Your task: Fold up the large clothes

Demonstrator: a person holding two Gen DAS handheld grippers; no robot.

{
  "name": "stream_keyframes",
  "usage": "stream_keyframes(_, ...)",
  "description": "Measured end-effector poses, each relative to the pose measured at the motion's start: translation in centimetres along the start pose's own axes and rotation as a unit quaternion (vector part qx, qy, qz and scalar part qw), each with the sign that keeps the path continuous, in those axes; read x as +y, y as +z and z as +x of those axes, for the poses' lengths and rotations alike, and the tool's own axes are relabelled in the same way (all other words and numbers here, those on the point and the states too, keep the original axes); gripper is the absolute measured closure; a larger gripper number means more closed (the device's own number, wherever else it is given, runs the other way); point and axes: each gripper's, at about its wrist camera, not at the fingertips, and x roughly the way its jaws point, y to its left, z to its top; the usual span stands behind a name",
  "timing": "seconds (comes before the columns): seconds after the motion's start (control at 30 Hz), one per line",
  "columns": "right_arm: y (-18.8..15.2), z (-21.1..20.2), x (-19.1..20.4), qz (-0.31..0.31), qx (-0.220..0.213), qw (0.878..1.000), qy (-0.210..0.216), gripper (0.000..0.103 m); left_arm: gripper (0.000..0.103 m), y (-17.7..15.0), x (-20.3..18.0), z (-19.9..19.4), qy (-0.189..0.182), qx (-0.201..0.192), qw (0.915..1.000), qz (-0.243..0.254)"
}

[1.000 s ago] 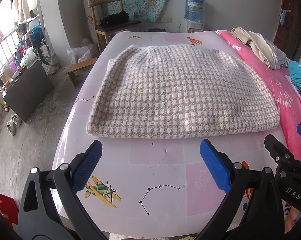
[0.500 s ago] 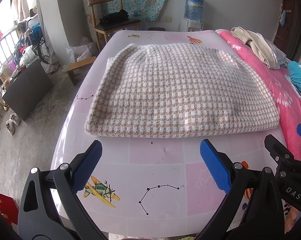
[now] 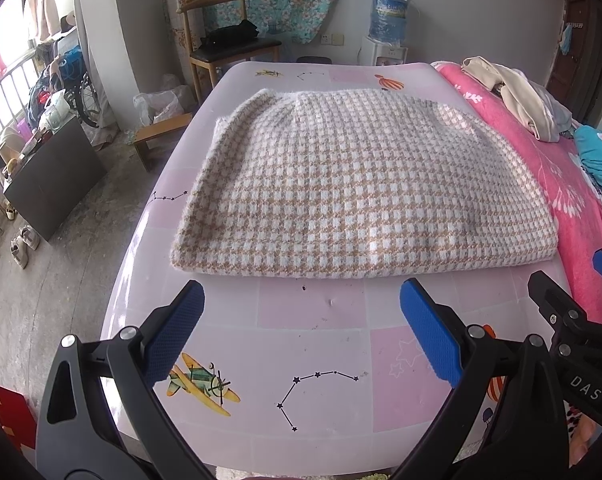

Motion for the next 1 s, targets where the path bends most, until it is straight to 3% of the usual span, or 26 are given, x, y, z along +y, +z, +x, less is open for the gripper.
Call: stream_keyframes(1.0,0.22,0.15,0.14,-0.002,-0.001,1.000,-0.001,0.006,0.008,0.45,-0.05,-0.32,0.002,-0.005,1.0000,0.003)
